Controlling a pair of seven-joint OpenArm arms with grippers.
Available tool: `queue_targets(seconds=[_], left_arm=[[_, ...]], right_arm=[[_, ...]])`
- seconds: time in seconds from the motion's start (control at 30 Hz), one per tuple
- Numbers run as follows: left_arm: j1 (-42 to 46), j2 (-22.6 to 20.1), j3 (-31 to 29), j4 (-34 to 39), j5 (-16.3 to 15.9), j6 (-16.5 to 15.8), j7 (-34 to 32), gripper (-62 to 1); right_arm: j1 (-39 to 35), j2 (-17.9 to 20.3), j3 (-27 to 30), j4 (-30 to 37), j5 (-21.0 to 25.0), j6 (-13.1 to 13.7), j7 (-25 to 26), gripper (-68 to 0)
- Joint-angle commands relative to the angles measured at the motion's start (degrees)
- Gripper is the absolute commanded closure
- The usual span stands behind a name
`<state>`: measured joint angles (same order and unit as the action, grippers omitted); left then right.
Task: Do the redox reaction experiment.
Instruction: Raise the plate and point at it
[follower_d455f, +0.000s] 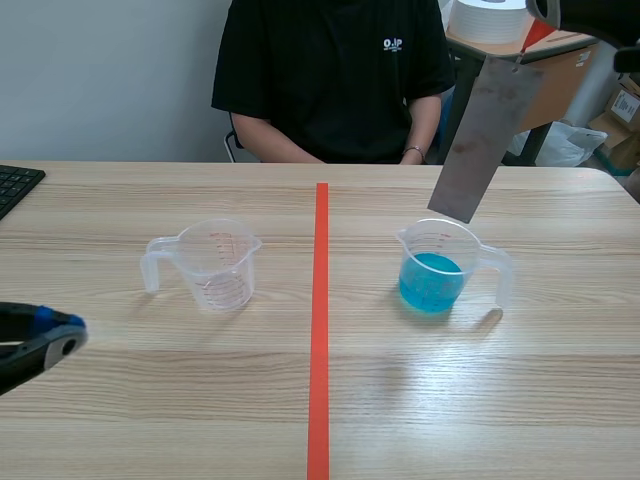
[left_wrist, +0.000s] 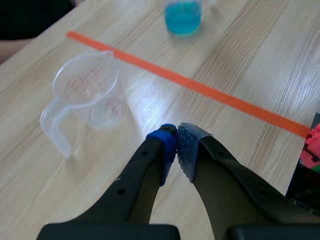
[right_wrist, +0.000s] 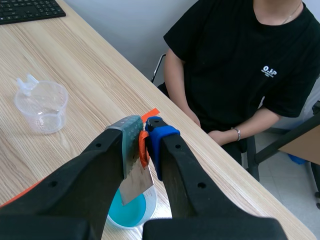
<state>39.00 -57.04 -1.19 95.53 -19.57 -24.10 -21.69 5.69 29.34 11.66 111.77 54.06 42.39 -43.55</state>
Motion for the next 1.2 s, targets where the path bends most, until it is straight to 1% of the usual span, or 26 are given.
queue_targets(seconds=[0.0, 0.07, 0.13, 0.23, 0.4, 0.43, 0.57, 0.63, 0.73, 0.8, 0.9, 1.17], left_arm=[[-4.28, 0.79, 2.75, 0.87, -0.35, -0.07, -0.81, -4.9], [-9.55, 0.81, 7.13, 0.87, -0.33, 0.2, -0.42, -4.9], [-15.28, 1.07, 12.37, 0.85, -0.28, 0.39, 1.4, -4.9], [-23.93, 3.06, 20.37, 0.59, 1.44, 2.01, 5.38, -4.9], [-36.5, 9.31, 31.74, -2.16, 4.98, 4.66, 9.7, -4.9], [-38.53, 10.78, 33.55, -3.1, 5.88, 5.51, 9.81, -4.9], [-45.88, 16.41, 39.5, -7.54, 7.52, 8.2, 11.56, -4.9], [-48.96, 19.12, 41.66, -10.12, 8.57, 8.55, 12.63, -4.9], [-53.11, 23.02, 44.0, -14.78, 8.98, 8.61, 13.62, -4.9], [-55.34, 25.62, 44.85, -18.01, 10.03, 9.64, 13.97, -4.9], [-58.12, 28.85, 45.48, -22.32, 11.67, 10.05, 13.94, -4.9], [-63.69, 35.71, 45.66, -30.62, 11.96, 10.05, 14.23, -4.9]], right_arm=[[0.81, 0.48, 0.72, 1.07, 0.59, 0.33, 0.81, -1.7], [0.81, 0.48, 0.72, 1.07, 0.59, 0.33, 0.85, -1.7], [0.81, 0.48, 0.72, 1.07, 0.59, 0.33, 0.85, -1.7], [0.81, 0.48, 0.72, 1.07, 0.59, 0.33, 0.85, -1.7], [0.81, 0.48, 0.72, 1.07, 0.59, 0.33, 1.07, -1.7], [0.81, 0.48, 0.72, 1.07, 0.59, 0.33, 1.07, -1.7], [0.81, 0.48, 0.72, 1.07, 0.59, 0.33, 1.31, -1.7], [0.81, 0.48, 0.72, 1.07, 0.59, 0.33, 1.46, -1.7], [0.81, 0.48, 0.72, 1.07, 0.59, 0.33, 1.49, -1.7], [0.81, 0.48, 0.72, 1.07, 0.59, 0.33, 1.49, -1.7], [0.81, 0.48, 0.72, 1.07, 0.61, 0.33, 1.49, -1.7], [0.81, 0.48, 0.72, 1.07, 0.59, 0.33, 1.46, -1.7]])
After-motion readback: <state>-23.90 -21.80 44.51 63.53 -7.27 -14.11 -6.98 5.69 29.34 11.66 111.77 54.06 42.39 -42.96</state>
